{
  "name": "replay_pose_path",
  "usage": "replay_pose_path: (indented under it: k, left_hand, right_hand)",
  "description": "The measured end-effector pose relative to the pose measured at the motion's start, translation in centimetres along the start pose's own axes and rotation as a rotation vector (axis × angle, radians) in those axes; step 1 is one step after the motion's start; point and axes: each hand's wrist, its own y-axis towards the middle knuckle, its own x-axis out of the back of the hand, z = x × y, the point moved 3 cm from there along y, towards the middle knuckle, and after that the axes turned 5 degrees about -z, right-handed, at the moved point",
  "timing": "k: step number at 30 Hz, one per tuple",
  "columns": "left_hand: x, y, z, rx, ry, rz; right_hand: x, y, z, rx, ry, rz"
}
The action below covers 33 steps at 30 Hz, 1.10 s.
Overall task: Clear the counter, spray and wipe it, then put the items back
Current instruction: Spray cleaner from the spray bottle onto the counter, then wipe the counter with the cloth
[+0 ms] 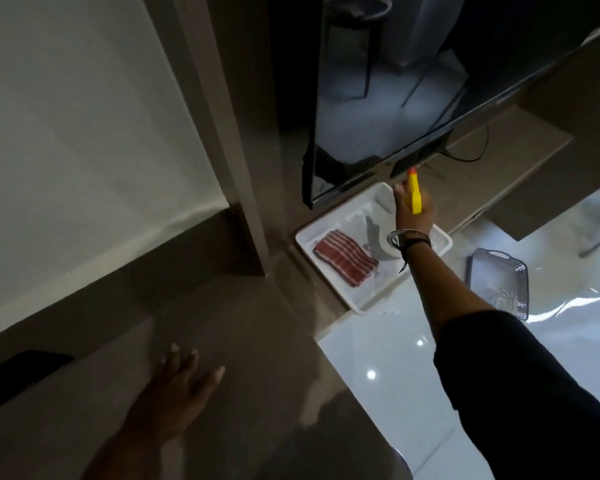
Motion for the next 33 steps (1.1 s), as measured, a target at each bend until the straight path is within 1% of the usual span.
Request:
replay_pose_path:
  k: [1, 2, 3, 5, 6, 7, 8, 9, 10, 11, 12, 13, 14, 15, 16, 18, 19, 20, 22, 24, 28, 31, 33]
  left_hand:
    - [0.2, 0.1, 0.0, -0.053, 0.033, 0.035]
    - [0.4, 0.1, 0.2, -0.105, 0.031, 0.001]
    - [0.2, 0.1, 0.3, -0.156, 0.039, -0.075]
    - [0.5, 0.0, 0.3, -0.182, 0.134, -0.030]
    - [0.2, -0.2, 0.4, -0.166, 0.143, 0.005]
    - [0.1, -0.1, 0.5, -0.167, 0.164, -0.007]
    - [0.0, 0.0, 0.7, -0.077, 0.132, 0.114]
    - [-0.5, 0.4, 1.0, -0.035, 0.056, 0.088]
    - [-1.1, 0.5, 1.4, 0.099, -0.030, 0.116]
    - [-1.6, 0.6, 1.6, 0.187, -0.115, 0.117]
    - [-1.9, 0.7, 1.7, 0.242, -0.188, 0.097]
    - [-1.9, 0.7, 1.7, 0.262, -0.239, 0.080]
    - [-2.0, 0.7, 1.8, 0.263, -0.249, 0.066]
    - [-2.0, 0.7, 1.8, 0.263, -0.249, 0.057]
    - [-2.1, 0.8, 2.0, 0.279, -0.254, 0.061]
    - [-2.3, 0.8, 2.1, 0.275, -0.273, 0.054]
    - [-2.6, 0.9, 2.3, 0.266, -0.282, 0.043]
    - [-2.7, 0.9, 2.4, 0.262, -0.285, 0.034]
    - [-2.7, 1.0, 2.3, 0.272, -0.279, 0.006]
    - [-2.5, 1.0, 2.2, 0.275, -0.262, -0.005]
    - [-2.5, 0.7, 1.9, 0.275, -0.270, 0.029]
    - [-2.4, 0.7, 1.7, 0.282, -0.273, 0.058]
    - [-2.1, 0.6, 1.6, 0.272, -0.267, 0.054]
  right_hand:
    - [-1.0, 1.0, -0.3, -0.004, -0.028, 0.020]
    - [-2.0, 1.8, -0.7, 0.002, -0.083, 0.047]
    - [-2.8, 2.5, -1.0, 0.024, -0.132, 0.077]
    - [-3.2, 3.1, -1.8, 0.014, -0.106, 0.114]
    - [-3.0, 3.0, -2.2, -0.030, -0.076, 0.092]
    - [-2.6, 2.5, -3.0, -0.116, -0.075, 0.049]
    - [-1.9, 1.4, -3.9, -0.255, -0.131, 0.002]
    - [-1.0, -0.2, -4.9, -0.392, -0.233, -0.054]
    - [-0.2, -2.3, -5.6, -0.495, -0.354, -0.101]
    - [0.3, -4.3, -5.9, -0.531, -0.443, -0.135]
    - [0.2, -6.0, -5.8, -0.489, -0.494, -0.145]
    - [-0.3, -7.4, -5.7, -0.374, -0.503, -0.124]
    - [-1.2, -8.3, -5.3, -0.243, -0.482, -0.054]
    - [-2.5, -8.9, -5.0, -0.130, -0.455, 0.053]
    - [-3.8, -9.1, -4.6, -0.056, -0.439, 0.191]
    - [-6.2, -8.8, -4.1, 0.021, -0.500, 0.479]
    - [-7.1, -8.4, -3.9, 0.022, -0.564, 0.586]
    - [-7.6, -8.0, -3.8, -0.006, -0.625, 0.653]
    - [-8.1, -7.0, -4.1, -0.070, -0.743, 0.709]
    - [-8.4, -6.2, -4.0, -0.136, -0.797, 0.768]
    - [-8.9, -5.7, -3.3, -0.272, -0.763, 0.926]
    - [-8.8, -6.0, -3.6, -0.386, -0.654, 0.936]
    - [-8.7, -6.4, -3.9, -0.392, -0.618, 0.925]
